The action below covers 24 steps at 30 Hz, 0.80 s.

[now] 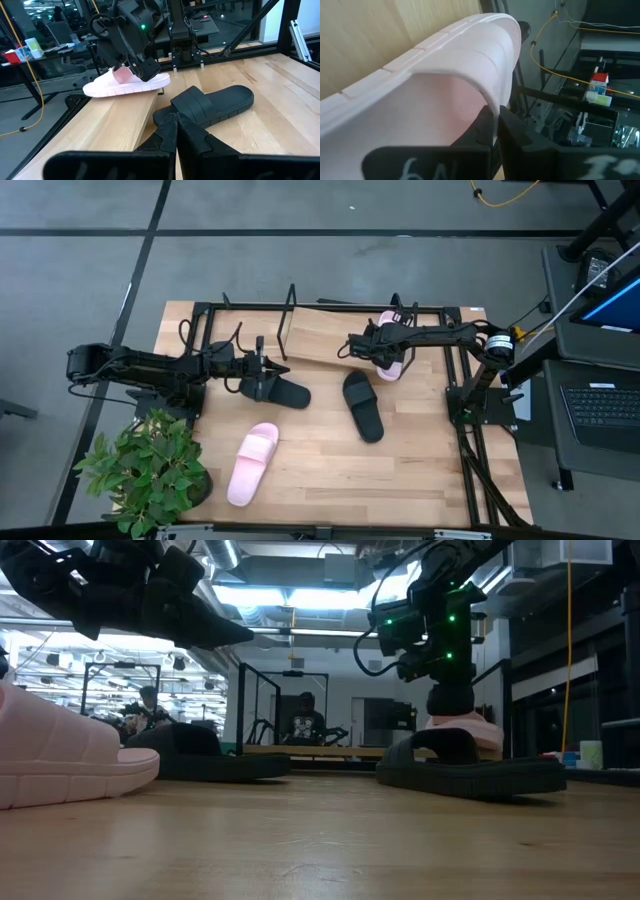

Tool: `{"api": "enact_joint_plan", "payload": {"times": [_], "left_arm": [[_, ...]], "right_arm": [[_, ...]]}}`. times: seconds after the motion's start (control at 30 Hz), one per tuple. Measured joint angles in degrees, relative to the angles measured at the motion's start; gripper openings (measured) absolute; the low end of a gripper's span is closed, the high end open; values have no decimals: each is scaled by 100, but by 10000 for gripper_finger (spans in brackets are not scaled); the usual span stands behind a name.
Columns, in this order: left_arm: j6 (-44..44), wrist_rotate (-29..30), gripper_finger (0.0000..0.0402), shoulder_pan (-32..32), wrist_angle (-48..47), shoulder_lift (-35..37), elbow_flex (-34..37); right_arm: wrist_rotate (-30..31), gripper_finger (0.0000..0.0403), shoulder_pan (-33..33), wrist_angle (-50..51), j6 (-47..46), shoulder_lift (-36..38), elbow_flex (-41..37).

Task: Pick and place slides into the shelf
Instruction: Put the right pink slide on the shelf

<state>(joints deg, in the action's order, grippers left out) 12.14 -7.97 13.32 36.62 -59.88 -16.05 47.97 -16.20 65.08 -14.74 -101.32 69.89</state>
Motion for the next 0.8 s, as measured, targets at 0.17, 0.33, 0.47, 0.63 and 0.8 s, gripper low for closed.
{"api": "enact_joint_plan", "payload": {"times": [0.17,0.33,0.47,0.63,0.8], "left_arm": [[-1,-2,0,0,0,0,0],[-2,-2,0,-2,0,0,0],[-2,-2,0,0,0,0,0],[-4,-2,0,-1,0,0,0],[-4,-2,0,0,0,0,0]], "right_arm": [[-2,10,-10,-20,-3,0,0],[-4,10,-10,-67,-6,0,0],[-9,10,-10,-126,-2,0,0],[-41,10,-11,-141,1,0,0],[-435,36,-97,-180,22,2,0]]}}
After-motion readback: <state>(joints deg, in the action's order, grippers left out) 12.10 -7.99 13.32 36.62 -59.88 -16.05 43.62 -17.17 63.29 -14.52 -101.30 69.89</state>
